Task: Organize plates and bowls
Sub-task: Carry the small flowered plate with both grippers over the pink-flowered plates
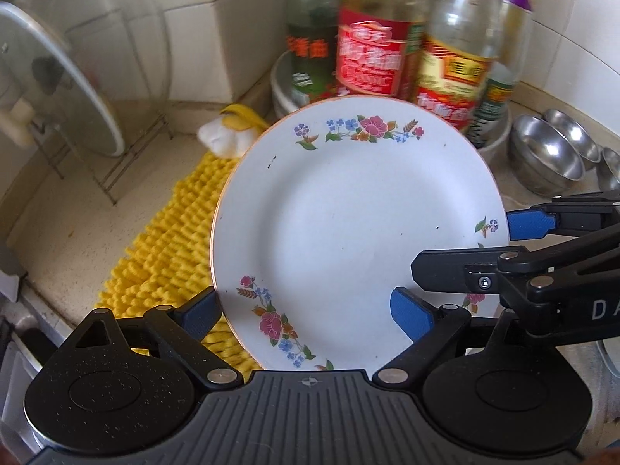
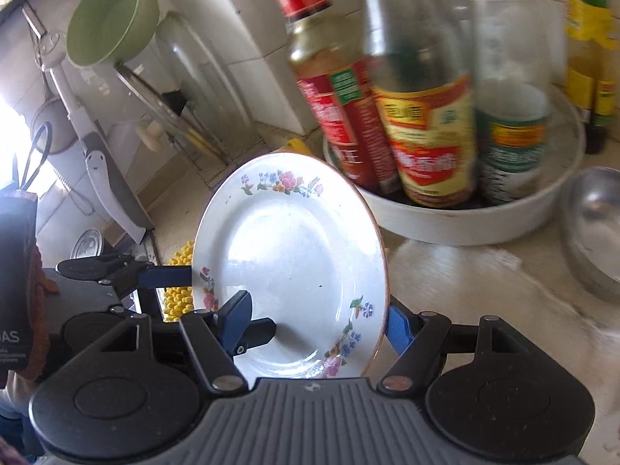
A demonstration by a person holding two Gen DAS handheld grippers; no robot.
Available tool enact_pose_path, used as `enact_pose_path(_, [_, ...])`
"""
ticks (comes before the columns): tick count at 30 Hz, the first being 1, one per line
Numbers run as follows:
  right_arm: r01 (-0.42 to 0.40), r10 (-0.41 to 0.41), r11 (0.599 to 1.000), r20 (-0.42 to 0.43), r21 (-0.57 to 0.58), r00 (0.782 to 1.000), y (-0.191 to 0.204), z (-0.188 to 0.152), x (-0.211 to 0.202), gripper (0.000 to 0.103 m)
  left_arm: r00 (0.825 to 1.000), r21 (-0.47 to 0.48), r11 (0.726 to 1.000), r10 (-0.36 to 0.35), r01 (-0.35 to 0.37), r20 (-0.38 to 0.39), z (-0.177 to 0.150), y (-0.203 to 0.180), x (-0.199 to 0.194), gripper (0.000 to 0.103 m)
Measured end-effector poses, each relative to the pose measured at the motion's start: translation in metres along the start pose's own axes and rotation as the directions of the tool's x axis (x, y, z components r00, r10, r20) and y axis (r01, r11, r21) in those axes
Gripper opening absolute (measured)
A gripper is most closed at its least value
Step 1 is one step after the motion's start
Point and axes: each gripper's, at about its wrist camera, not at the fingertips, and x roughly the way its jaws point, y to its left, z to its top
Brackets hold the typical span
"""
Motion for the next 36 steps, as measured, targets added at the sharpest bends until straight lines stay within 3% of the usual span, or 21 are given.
enact_pose_path(12, [0.082,-0.09,0.991,0.073,0.109,0.993,-0.045,-0.027,-0.061,0.075,0.998,0.129,0.99,-0.062,0.061,-0.001,0.009,-0.071,-0.002,0.096])
enact_pose_path(20, [0.145,-0.174,0.966,0.124,0.214,0.977,-0.076,-0.06,-0.113,0.074,0.989,0.247,0.958,-0.143,0.144,-0.02,0.01,-0.131,0.001,0.096])
enact_pose_path(22, [0.089,-0.122,0.967,0.126,0.238,0.984,-0.077,-0.067,-0.121,0.07,0.986,0.285,0.944,-0.165,0.166,-0.028,0.009,-0.148,0.002,0.095])
enact_pose_path(23, [0.137,-0.173,0.951,0.112,0.276,0.978,-0.08,-0.07,-0.123,0.07,0.977,0.312,0.927,-0.21,0.208,-0.03,0.007,-0.156,0.0,0.088])
enact_pose_path(24, [0.146,-0.183,0.944,0.103,0.296,0.978,-0.089,-0.075,-0.126,0.068,0.956,0.343,0.893,-0.287,0.29,-0.063,0.005,-0.168,-0.003,0.071])
enact_pose_path(25, [0.172,-0.21,0.935,0.091,0.31,0.973,-0.098,-0.081,-0.129,0.067,0.943,0.367,0.87,-0.321,0.329,-0.086,0.004,-0.182,-0.007,0.068])
enact_pose_path(27, [0.236,-0.281,0.914,0.097,0.331,0.955,-0.11,-0.097,-0.141,0.067,0.964,0.48,0.846,-0.265,0.23,0.005,-0.005,-0.212,-0.013,0.077])
enact_pose_path(28, [0.21,-0.263,0.908,0.105,0.362,0.959,-0.118,-0.102,-0.146,0.067,0.96,0.482,0.841,-0.282,0.247,0.0,-0.006,-0.217,-0.011,0.079])
enact_pose_path(30, [0.204,-0.268,0.901,0.122,0.383,0.956,-0.124,-0.106,-0.151,0.067,0.934,0.408,0.846,-0.354,0.344,-0.053,0.001,-0.208,-0.01,0.076])
enact_pose_path(32, [0.199,-0.267,0.904,0.135,0.379,0.954,-0.126,-0.106,-0.148,0.067,0.946,0.362,0.878,-0.321,0.313,-0.04,0.005,-0.189,-0.005,0.083])
enact_pose_path(33, [0.181,-0.248,0.906,0.134,0.383,0.959,-0.127,-0.105,-0.145,0.067,0.955,0.343,0.894,-0.295,0.29,-0.038,0.006,-0.182,-0.004,0.082])
enact_pose_path(36, [0.168,-0.22,0.914,0.103,0.368,0.97,-0.126,-0.1,-0.129,0.067,0.958,0.282,0.916,-0.277,0.287,-0.075,0.005,-0.158,0.001,0.083])
